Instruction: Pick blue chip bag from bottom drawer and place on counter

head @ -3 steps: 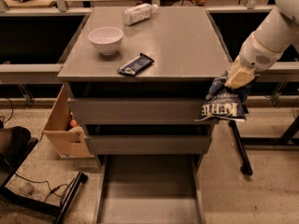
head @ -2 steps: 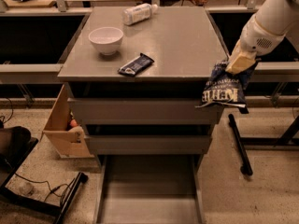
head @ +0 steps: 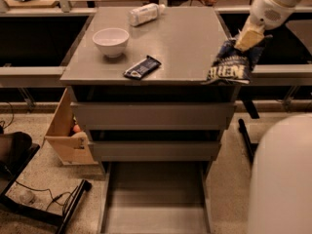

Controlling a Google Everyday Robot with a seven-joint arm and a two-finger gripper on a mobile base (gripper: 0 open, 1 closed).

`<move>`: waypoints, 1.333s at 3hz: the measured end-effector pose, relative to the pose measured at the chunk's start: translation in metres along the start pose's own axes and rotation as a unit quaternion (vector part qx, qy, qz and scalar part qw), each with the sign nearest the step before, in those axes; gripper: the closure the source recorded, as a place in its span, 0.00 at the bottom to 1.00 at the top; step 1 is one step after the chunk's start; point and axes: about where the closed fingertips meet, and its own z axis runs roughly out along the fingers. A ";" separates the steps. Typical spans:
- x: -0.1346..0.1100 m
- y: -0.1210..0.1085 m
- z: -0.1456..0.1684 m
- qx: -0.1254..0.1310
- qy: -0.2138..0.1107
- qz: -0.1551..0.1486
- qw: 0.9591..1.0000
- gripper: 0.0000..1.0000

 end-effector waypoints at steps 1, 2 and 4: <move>-0.018 -0.034 -0.031 0.063 -0.035 0.023 0.997 1.00; -0.034 -0.064 -0.082 0.145 -0.104 0.046 0.983 1.00; -0.039 -0.071 -0.092 0.164 -0.116 0.046 0.979 1.00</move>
Offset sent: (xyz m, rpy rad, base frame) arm 0.1154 -0.0689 0.2481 0.2661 -0.5624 -0.2141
